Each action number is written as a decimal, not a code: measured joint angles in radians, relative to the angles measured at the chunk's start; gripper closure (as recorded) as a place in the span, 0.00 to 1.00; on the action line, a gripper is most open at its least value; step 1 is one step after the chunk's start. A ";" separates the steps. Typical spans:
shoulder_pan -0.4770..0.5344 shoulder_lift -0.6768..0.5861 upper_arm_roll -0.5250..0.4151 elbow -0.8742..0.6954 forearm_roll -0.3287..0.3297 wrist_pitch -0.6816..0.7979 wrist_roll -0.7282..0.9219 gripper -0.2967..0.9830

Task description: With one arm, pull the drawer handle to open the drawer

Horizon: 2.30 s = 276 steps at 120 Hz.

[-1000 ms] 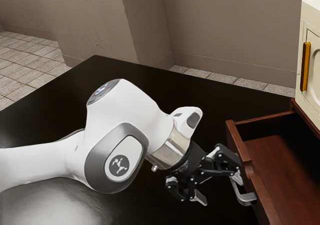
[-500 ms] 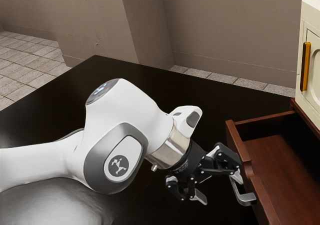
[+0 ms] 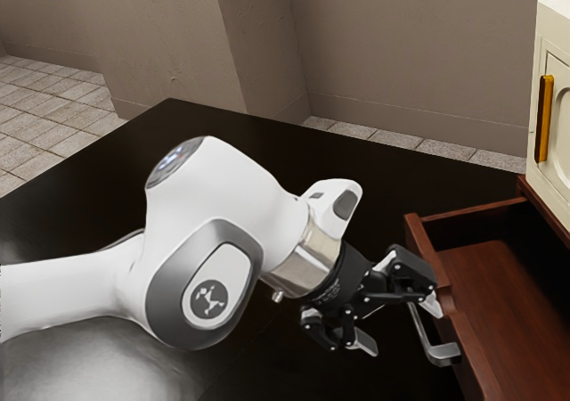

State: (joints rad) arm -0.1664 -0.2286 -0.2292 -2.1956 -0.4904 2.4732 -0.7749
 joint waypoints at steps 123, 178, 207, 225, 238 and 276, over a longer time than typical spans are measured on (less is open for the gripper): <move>0.006 -0.060 -0.033 -0.086 -0.009 -0.011 -0.029 0.23; 0.009 -0.110 -0.026 -0.127 -0.015 -0.021 -0.033 0.23; 0.014 -0.140 -0.026 -0.144 -0.028 -0.026 -0.030 0.23; 0.012 -0.140 -0.026 -0.142 -0.033 -0.014 -0.022 0.24; 0.007 -0.146 -0.024 -0.141 -0.038 0.004 -0.007 0.24; 0.022 -0.161 -0.022 -0.135 0.010 0.029 -0.014 0.23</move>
State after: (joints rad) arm -0.1445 -0.3891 -0.2512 -2.3307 -0.4807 2.5020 -0.7889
